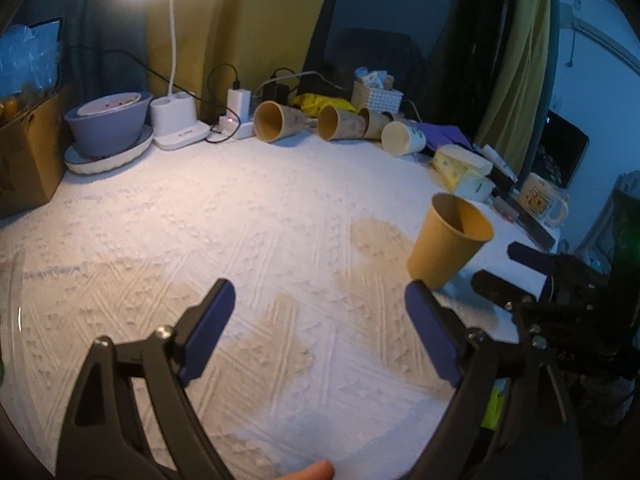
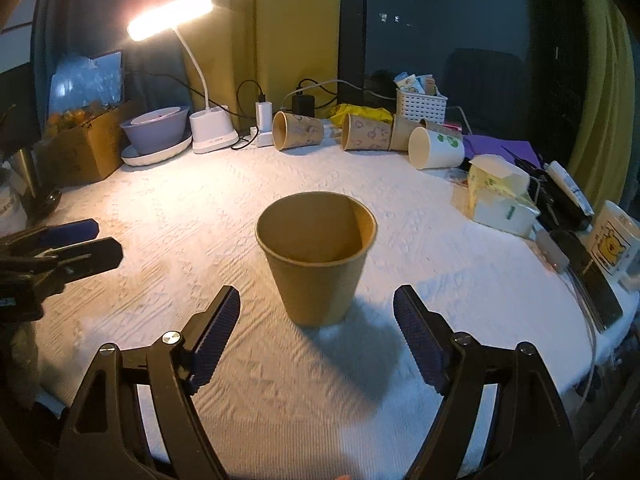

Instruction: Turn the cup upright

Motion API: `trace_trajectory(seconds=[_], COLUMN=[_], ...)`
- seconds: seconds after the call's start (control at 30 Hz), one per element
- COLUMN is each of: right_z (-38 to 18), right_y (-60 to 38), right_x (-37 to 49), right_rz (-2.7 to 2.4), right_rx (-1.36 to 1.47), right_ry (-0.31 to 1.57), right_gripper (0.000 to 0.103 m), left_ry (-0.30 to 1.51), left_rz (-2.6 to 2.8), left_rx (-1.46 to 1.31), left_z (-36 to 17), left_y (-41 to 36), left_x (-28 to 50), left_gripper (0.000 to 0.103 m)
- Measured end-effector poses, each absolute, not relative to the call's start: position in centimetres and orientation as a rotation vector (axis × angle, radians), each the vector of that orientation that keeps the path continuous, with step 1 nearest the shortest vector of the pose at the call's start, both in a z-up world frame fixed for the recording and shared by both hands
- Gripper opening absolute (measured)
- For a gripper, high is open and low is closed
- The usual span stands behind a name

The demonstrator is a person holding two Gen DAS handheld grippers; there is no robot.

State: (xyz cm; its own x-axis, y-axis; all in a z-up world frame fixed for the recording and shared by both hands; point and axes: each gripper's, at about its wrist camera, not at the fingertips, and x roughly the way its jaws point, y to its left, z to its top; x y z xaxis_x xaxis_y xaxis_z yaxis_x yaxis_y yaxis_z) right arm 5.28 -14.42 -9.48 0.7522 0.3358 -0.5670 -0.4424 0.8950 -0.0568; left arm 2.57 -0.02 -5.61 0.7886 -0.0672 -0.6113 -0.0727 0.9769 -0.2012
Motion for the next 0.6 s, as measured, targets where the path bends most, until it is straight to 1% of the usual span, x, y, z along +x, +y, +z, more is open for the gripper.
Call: trace_trajectory(seconds=[0.13,0.6], right_z=[-8.6,-3.9], right_y=[-15.2,-16.1], right_x=[4.0,0.5], right_rz=[0.420,0.398], right_rx=[-0.183,-0.191], right_ry=[0.572,0.476], right_gripper=[0.082,0.082], left_ry=[0.663,0.533], left_rz=[0.009,0.043], left_rx=[-0.195,-0.118], left_z=[-5.0,-0.8], left_y=[-0.8,-1.9], left_x=[2.1,0.1], left_gripper=[0.088,0.088])
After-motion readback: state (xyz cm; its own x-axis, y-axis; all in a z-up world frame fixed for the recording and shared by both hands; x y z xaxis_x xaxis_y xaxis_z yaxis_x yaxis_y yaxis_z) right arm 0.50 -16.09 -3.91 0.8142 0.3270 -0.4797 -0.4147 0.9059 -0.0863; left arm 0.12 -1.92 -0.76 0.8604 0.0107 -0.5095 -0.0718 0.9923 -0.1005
